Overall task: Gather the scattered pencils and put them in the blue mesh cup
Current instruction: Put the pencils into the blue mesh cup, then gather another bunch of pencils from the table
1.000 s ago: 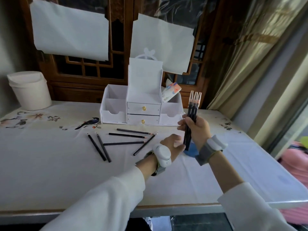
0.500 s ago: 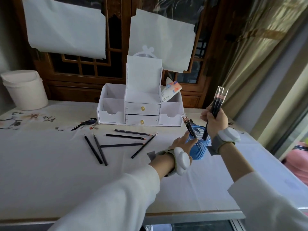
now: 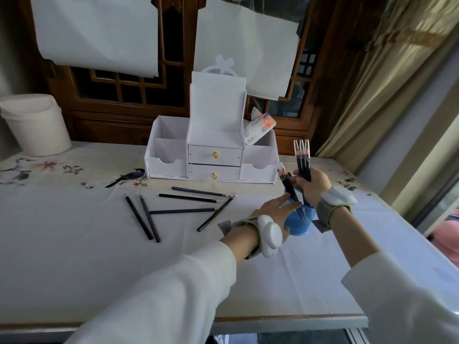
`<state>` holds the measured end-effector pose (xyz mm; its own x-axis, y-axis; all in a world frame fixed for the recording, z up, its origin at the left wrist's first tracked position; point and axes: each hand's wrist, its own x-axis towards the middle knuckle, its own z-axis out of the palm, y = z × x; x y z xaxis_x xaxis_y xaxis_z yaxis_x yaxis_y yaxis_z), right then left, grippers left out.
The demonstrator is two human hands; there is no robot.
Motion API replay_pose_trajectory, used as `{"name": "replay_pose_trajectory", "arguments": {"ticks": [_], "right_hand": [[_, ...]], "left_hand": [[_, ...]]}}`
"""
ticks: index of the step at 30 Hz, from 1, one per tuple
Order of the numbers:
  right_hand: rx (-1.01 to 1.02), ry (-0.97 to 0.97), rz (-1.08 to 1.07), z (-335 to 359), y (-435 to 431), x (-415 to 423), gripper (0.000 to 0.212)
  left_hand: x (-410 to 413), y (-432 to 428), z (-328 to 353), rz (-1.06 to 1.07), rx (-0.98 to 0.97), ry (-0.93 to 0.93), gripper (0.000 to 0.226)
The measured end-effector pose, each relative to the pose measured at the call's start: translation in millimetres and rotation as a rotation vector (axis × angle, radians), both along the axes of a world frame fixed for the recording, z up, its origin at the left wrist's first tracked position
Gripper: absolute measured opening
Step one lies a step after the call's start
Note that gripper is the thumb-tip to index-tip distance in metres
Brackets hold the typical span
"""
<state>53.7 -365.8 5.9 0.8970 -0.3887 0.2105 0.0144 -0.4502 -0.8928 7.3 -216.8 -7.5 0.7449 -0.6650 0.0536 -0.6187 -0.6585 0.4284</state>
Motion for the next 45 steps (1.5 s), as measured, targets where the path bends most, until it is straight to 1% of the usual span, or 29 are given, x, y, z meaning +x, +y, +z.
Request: {"name": "replay_pose_trajectory", "arguments": {"ticks": [2,5,8,12,15,17,19,24,27,30,32,35,37,39,41,43,44,45], "right_hand": [[-0.018,-0.001,0.003,-1,-1,0,0.018],[-0.153,0.036,0.004,0,-2,0,0.017],[-0.161,0.06,0.041,1,-2,-1,0.015],[-0.248,0.097,0.057,3,-2,-1,0.023],[-0.215,0.091,0.083,6,-3,-3,0.03],[-0.191,0.064,0.069,7,-2,-5,0.031],[-0.194,0.011,0.006,12,-2,-9,0.029],[-0.264,-0.135,-0.147,32,9,-22,0.019],[-0.245,-0.152,-0.096,47,22,-29,0.018],[-0.294,-0.039,0.068,60,44,-33,0.018],[-0.36,0.051,0.173,63,63,-32,0.02],[-0.461,0.146,0.272,60,84,-27,0.014],[-0.485,0.202,0.317,53,91,-23,0.013],[-0.515,0.286,0.355,45,101,-17,0.013],[-0.53,0.353,0.365,33,110,-10,0.014],[-0.521,0.382,0.361,20,117,-4,0.016],[-0.524,0.399,0.358,13,120,-1,0.013],[-0.536,0.42,0.355,6,122,3,0.009]], "left_hand": [[0,0,1,0.011,0.016,0.012,0.066],[-1,-2,2,0.018,0.009,0.023,0.067],[-3,-1,3,0.024,-0.017,0.042,0.068],[-5,-2,2,0.013,-0.025,0.056,0.069],[-5,-1,2,0.003,-0.032,0.04,0.069],[-5,0,3,-0.002,-0.025,0.038,0.068],[-7,-1,5,-0.004,-0.008,0.055,0.068],[-14,10,6,0.059,0.013,0.1,0.066],[-14,19,9,0.13,0.033,0.114,0.059],[-10,33,9,0.234,0.112,0.094,0.05],[-7,48,6,0.29,0.129,0.086,0.048],[-4,65,3,0.335,0.135,0.062,0.043],[-1,74,0,0.362,0.099,0.096,0.039],[0,86,-3,0.4,0.033,0.18,0.035],[-2,101,-6,0.457,-0.018,0.245,0.019],[-2,115,-12,0.439,0.038,0.125,0.022],[-2,123,-15,0.419,0.081,0.142,0.017],[-2,128,-17,0.423,0.027,0.213,0.015]]}}
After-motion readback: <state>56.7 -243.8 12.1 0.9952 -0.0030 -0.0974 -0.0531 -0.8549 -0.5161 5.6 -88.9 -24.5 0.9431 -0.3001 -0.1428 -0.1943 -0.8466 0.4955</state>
